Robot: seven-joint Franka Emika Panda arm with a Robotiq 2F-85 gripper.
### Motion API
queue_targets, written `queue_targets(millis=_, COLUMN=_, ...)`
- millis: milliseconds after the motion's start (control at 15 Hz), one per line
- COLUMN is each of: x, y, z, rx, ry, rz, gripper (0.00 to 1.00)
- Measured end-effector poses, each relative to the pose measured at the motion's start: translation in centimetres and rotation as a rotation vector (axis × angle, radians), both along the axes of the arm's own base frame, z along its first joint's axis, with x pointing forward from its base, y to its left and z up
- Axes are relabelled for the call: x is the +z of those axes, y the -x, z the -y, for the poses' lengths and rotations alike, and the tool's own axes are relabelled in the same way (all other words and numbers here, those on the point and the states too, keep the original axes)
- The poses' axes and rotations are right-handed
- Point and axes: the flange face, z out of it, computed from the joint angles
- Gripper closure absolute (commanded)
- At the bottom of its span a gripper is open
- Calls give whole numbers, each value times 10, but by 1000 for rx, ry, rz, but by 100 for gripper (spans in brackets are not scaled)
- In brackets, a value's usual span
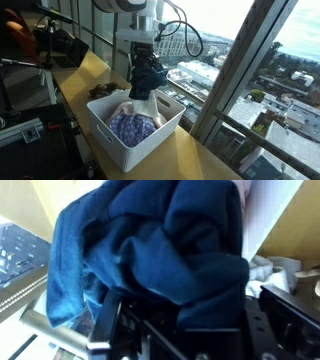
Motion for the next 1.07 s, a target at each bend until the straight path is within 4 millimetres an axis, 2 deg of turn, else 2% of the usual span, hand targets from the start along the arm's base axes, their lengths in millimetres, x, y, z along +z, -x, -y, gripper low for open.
queue_targets(millis=67, x=-23, y=2, z=4, rx=-8, ry=1, rz=-35, gripper=96)
queue_targets(millis=133, x=-45, y=5, z=9, rx=-17, ry=1, rz=-64, gripper=72)
queue_targets(millis=267, x=-85, y=10, z=17, rx=-33, ry=0, rz=-122, gripper=68)
queue_targets(millis=333, x=-99, y=12, z=21, rx=-40, ry=0, rz=-145, gripper=61)
queue_targets(millis=467, x=-112, y=12, z=28, rx=-52, ry=-3, rz=-159, gripper=46)
queue_targets(millis=600, x=-101, y=9, z=33, rx=-64, ry=-9, rz=-136, gripper=33)
queue_targets(millis=800, x=-49, y=7, z=26, rx=-60, ry=-22, rz=-47, gripper=10)
queue_targets(millis=933, x=-8, y=12, z=8, rx=-28, ry=-25, rz=21, gripper=1)
queue_targets(millis=1067, x=19, y=21, z=-24, rx=23, ry=-28, rz=68, gripper=0)
